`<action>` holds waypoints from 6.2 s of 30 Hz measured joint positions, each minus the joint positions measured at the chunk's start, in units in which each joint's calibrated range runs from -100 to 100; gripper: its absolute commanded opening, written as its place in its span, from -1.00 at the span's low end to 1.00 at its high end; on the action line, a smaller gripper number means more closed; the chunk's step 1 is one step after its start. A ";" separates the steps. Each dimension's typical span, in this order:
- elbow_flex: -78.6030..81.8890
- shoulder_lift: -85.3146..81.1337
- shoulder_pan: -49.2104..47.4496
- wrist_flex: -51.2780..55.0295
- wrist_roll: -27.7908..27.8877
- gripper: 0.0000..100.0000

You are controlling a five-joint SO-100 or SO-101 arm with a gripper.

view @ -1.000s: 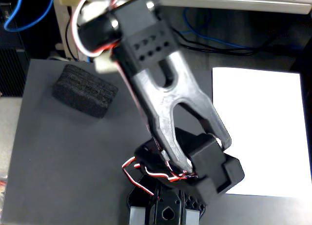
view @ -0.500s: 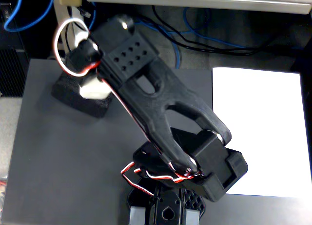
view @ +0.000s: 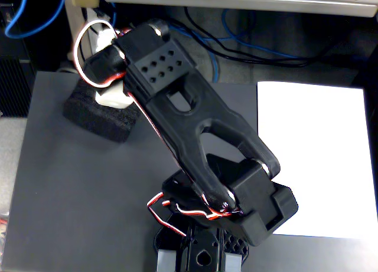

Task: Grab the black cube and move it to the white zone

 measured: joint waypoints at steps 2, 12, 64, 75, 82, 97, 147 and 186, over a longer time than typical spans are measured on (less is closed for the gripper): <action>0.00 0.00 0.00 0.00 0.00 -0.70; 0.00 0.00 -0.44 17.54 0.00 0.29; 26.33 0.00 -5.98 -18.49 -8.13 -0.67; 26.23 -0.08 -5.47 -21.91 -8.13 -0.97; 9.32 0.00 -3.99 -13.44 -8.13 -0.98; -28.24 -25.38 47.71 27.56 5.82 -0.98; -26.33 30.21 83.31 19.94 27.69 -0.06; 1.10 -41.28 40.18 17.63 17.05 -0.07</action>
